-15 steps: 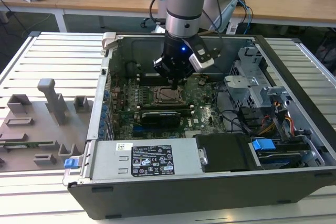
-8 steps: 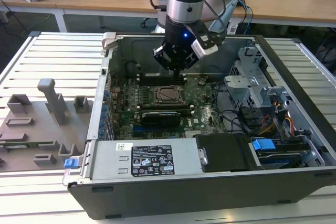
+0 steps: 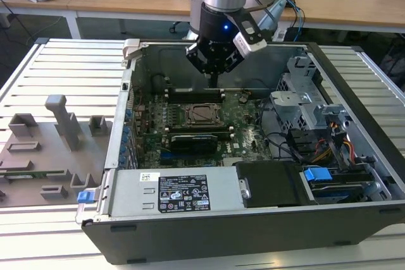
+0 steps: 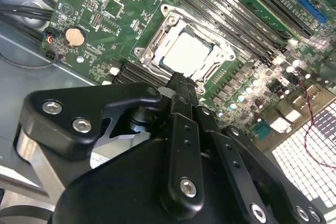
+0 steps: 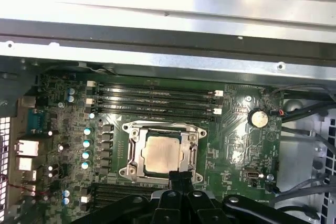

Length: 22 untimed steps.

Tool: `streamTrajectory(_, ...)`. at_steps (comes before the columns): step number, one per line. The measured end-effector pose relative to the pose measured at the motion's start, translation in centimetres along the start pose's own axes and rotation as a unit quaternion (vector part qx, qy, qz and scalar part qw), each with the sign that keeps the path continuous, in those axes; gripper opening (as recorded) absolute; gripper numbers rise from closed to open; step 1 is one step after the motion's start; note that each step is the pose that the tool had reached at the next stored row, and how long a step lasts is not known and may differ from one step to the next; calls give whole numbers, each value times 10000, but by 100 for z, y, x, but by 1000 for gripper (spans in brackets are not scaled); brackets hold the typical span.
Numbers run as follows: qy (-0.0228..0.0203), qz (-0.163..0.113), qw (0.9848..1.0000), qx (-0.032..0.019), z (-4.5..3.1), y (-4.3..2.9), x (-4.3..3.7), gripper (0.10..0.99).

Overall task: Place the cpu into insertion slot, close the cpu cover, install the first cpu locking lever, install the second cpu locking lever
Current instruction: 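Install the first cpu locking lever, then install the second cpu locking lever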

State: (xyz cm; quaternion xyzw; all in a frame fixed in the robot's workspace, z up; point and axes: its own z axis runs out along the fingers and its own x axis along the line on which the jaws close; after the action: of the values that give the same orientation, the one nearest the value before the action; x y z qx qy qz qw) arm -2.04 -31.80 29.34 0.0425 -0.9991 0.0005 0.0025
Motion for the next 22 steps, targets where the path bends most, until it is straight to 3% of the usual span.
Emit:
streamTrajectory(14,1,-1,10000,2,-9,-13,1,106)
streamTrajectory(22,0,0,10000,-5,14,-207,18,106)
